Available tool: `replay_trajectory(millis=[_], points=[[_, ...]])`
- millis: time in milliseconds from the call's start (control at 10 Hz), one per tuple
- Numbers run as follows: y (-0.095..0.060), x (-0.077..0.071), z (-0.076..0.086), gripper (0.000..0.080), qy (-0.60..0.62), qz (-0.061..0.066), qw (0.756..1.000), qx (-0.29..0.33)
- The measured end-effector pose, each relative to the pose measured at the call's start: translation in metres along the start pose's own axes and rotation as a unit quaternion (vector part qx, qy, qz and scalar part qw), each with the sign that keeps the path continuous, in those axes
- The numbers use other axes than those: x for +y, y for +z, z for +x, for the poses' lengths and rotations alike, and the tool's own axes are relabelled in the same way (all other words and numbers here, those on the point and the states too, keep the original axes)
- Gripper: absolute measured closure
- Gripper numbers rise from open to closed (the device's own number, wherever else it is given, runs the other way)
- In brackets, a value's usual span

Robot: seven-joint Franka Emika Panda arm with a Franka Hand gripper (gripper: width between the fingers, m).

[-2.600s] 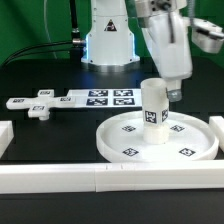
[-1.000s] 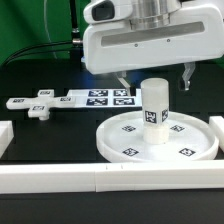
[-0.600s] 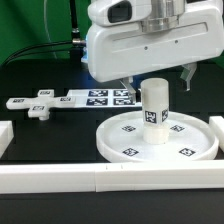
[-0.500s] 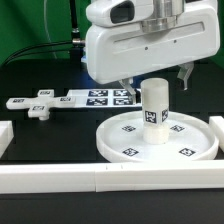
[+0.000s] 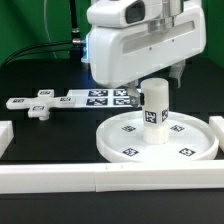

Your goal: Assemble round table

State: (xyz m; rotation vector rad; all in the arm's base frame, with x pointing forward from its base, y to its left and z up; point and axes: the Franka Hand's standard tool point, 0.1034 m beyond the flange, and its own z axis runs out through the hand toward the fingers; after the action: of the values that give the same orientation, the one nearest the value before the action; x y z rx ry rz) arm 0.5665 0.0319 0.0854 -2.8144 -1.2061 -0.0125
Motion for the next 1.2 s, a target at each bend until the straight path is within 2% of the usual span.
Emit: replay_trajectory(millis=[300,900,1100,1200], points=[[0.0,0.0,0.007,0.0151,-0.136,-0.022,0.99,-0.016],[0.006,0.003,-0.003,0.0151,-0.301,-0.017,0.953,-0.031],[0.006,0.004,-0.004,0.0394,-0.304,-0.016,0.952,-0.032],[0.006,0.004,-0.004,0.0394,-0.304,-0.016,0.952,-0.032]])
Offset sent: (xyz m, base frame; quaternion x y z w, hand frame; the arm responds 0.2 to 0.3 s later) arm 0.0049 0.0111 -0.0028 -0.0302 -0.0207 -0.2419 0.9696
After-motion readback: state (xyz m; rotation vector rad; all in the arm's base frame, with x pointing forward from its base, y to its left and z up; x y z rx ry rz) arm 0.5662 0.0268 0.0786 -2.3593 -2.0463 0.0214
